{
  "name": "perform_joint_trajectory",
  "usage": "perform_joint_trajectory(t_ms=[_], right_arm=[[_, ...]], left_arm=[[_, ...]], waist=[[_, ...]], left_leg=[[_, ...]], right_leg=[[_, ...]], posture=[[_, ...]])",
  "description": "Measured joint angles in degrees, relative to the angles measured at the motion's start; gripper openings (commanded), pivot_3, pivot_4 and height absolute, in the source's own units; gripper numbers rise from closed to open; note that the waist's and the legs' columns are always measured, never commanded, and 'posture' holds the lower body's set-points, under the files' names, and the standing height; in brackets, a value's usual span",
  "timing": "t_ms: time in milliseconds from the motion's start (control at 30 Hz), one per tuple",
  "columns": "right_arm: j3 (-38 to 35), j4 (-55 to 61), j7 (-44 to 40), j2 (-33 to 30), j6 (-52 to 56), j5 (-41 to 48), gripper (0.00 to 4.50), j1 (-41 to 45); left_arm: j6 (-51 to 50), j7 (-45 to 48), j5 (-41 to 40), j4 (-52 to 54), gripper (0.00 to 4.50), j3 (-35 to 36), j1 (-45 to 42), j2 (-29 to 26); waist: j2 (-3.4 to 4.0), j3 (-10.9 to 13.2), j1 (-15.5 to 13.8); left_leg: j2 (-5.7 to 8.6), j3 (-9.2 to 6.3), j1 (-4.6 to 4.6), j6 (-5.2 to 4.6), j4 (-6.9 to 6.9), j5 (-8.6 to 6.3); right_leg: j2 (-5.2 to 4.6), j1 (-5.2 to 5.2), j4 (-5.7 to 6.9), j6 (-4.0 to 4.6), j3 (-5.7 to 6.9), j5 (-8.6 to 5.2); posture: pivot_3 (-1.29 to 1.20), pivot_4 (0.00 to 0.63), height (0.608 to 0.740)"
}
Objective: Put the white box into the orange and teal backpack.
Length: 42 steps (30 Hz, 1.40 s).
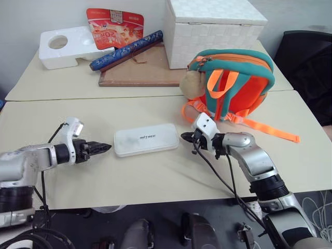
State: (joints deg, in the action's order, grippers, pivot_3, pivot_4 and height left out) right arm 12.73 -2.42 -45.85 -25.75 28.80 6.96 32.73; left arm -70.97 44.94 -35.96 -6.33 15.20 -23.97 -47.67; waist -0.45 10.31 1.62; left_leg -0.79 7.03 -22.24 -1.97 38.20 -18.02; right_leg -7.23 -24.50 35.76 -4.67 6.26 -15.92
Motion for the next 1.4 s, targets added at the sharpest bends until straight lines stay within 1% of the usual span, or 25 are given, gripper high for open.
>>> perform_joint_trajectory(t_ms=[67, 100, 333, 467, 600, 833, 967, 1100, 1200, 1233, 1400], right_arm=[[0.0, 0.1, 0.0, -0.3, 0.0, -0.1, 0.0, -0.1], [0.0, 0.1, 0.1, -0.3, 0.0, -0.1, 0.0, -0.1], [0.7, 0.1, 0.5, -0.2, -1.6, -1.5, 0.0, -0.1], [2.5, 0.0, 0.6, 0.5, -2.9, -3.1, 0.0, -0.1], [2.9, -0.3, 1.1, 1.2, -3.5, -4.2, 0.0, -0.1], [2.8, -0.4, 1.1, 1.5, -4.0, -5.1, 0.0, -0.1], [2.8, -0.6, 1.0, 1.5, -4.3, -5.3, 0.0, -0.1], [2.8, -0.6, 1.0, 1.4, -5.1, -5.4, 0.0, -0.3], [2.7, -0.6, 1.0, 1.2, -5.3, -5.5, 0.0, -1.2], [2.7, -0.6, 1.0, 1.2, -5.4, -5.5, 0.0, -1.4], [1.7, 0.1, 1.2, 0.9, -5.7, -5.2, 0.0, -2.1]], left_arm=[[-3.2, 1.7, -1.5, -3.6, 4.31, -0.1, -2.5, -0.1], [-3.8, 2.5, -1.7, -5.6, 4.48, -0.5, -3.7, -0.2], [-6.2, 6.0, -1.7, -13.1, 4.48, -5.3, -9.9, -0.1], [-6.7, 6.4, -1.2, -17.3, 4.48, -7.4, -13.8, 2.8], [-8.0, 6.0, -0.9, -21.5, 4.48, -7.3, -17.4, 6.6], [-12.0, 6.8, -1.6, -21.5, 4.48, -8.5, -19.2, 10.1], [-14.8, 7.1, -2.1, -22.2, 3.63, -8.6, -19.6, 10.8], [-15.3, 8.4, -2.4, -22.5, 2.37, -8.5, -19.6, 9.1], [-16.2, 10.6, -4.5, -21.6, 1.46, -7.3, -19.6, 7.7], [-16.6, 10.7, -4.6, -21.2, 1.3, -7.2, -19.6, 7.2], [-19.9, 10.8, -6.9, -18.1, 1.3, -5.8, -18.5, 6.6]], waist=[[0.0, 0.0, 0.0], [-0.01, 0.0, -0.1], [-0.01, 0.0, -0.2], [-0.03, 0.0, -0.3], [-0.04, 0.0, -0.9], [-0.04, 0.0, -1.5], [-0.05, 0.0, -1.2], [-0.06, 0.0, -0.7], [-0.06, 0.0, 0.0], [-0.06, 0.0, 0.0], [-0.07, 0.0, 0.0]], left_leg=[[0.0, 0.0, 0.0, 0.0, 0.02, 0.01], [0.0, -0.01, 0.0, 0.0, 0.03, 0.02], [0.03, 0.0, 0.03, 0.03, 0.05, 0.06], [0.11, 0.0, 0.04, -0.03, 0.08, 0.09], [0.16, -0.01, 0.04, -0.07, 0.16, 0.12], [0.17, 0.0, 0.03, -0.07, 0.2, 0.11], [0.09, 0.0, 0.0, -0.05, 0.2, 0.12], [-0.01, 0.0, -0.01, 0.03, 0.19, 0.11], [-0.04, 0.0, -0.01, 0.06, 0.16, 0.11], [-0.04, 0.0, 0.0, 0.07, 0.16, 0.11], [-0.05, 0.0, -0.03, 0.08, 0.13, 0.11]], right_leg=[[0.04, 0.01, 0.0, 0.0, 0.01, 0.0], [0.05, 0.01, 0.01, 0.0, 0.02, 0.0], [0.08, 0.02, 0.08, 0.0, -0.01, 0.0], [0.17, 0.05, 0.12, 0.0, -0.03, 0.0], [0.18, 0.07, 0.16, -0.04, -0.03, 0.02], [0.18, 0.07, 0.16, -0.08, -0.08, 0.04], [0.33, 0.04, 0.15, -0.08, -0.1, 0.04], [0.48, 0.02, 0.13, -0.07, -0.14, 0.04], [0.5, 0.01, 0.12, -0.06, -0.15, 0.03], [0.5, 0.01, 0.12, -0.06, -0.16, 0.03], [0.51, -0.04, 0.11, -0.06, -0.2, 0.03]], posture=[[0.0, 0.15, 0.74], [0.0, 0.15, 0.74], [0.0, 0.15, 0.74], [0.0, 0.15, 0.74], [0.0, 0.15, 0.74], [0.0, 0.15, 0.74], [0.0, 0.15, 0.74], [0.0, 0.15, 0.74], [0.0, 0.15, 0.74], [0.0, 0.15, 0.74], [0.0, 0.15, 0.74]])
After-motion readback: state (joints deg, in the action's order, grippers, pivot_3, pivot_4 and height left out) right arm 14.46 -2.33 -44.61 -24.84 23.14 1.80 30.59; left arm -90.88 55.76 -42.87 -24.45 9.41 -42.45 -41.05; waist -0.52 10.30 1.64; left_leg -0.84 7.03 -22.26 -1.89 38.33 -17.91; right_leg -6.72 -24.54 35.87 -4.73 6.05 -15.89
